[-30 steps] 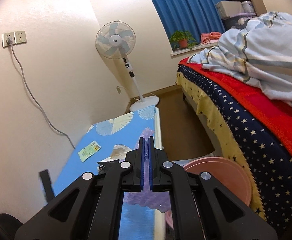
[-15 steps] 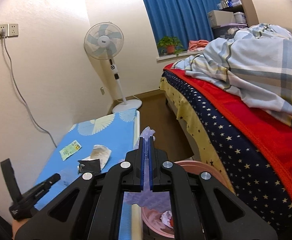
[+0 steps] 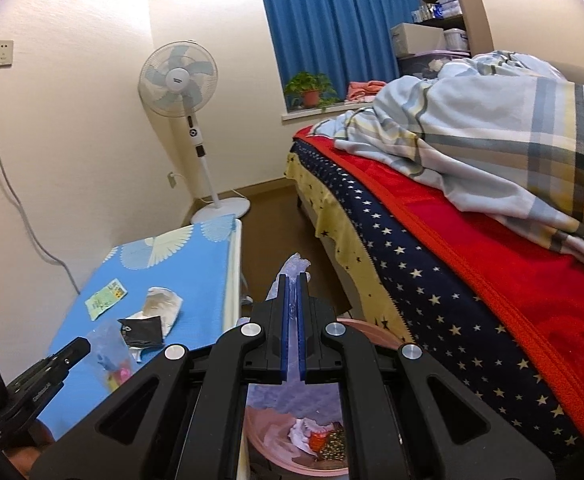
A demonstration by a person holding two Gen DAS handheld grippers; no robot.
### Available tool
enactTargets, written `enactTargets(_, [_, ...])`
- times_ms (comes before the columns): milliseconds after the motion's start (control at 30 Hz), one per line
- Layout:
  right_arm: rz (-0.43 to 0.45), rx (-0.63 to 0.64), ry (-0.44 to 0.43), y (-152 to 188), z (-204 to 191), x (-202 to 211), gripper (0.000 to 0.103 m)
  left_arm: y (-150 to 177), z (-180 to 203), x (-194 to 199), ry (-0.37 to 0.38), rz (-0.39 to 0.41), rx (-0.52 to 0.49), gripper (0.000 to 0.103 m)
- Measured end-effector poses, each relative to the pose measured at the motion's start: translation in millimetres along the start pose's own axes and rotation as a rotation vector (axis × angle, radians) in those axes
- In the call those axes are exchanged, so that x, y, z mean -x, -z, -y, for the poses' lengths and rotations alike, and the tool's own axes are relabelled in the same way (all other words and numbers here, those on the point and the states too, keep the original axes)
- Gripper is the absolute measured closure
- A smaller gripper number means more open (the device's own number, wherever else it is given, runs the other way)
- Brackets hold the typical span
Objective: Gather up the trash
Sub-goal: 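Open both tools over the pink bin to drop the held items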
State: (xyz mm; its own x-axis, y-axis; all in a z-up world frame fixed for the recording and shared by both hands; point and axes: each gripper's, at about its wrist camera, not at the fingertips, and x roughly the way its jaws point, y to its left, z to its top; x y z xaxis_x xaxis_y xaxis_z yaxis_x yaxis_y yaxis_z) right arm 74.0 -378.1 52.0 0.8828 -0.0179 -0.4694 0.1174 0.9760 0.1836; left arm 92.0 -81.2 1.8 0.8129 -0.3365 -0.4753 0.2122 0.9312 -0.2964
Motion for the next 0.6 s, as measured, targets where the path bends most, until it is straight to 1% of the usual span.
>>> enactTargets(367, [-0.016,-0.022,0.082,9.2,13.5,-10.9,0.099,11.5,45.7,-25.0,0.08,-0.033,-0.051,0.101])
enactTargets(600, [-0.03,-0.048,0.13,12.6,28.1,-15.3,0.099,16.6,73.8,-44.6,0.15,-0.053,-0.058,0.101])
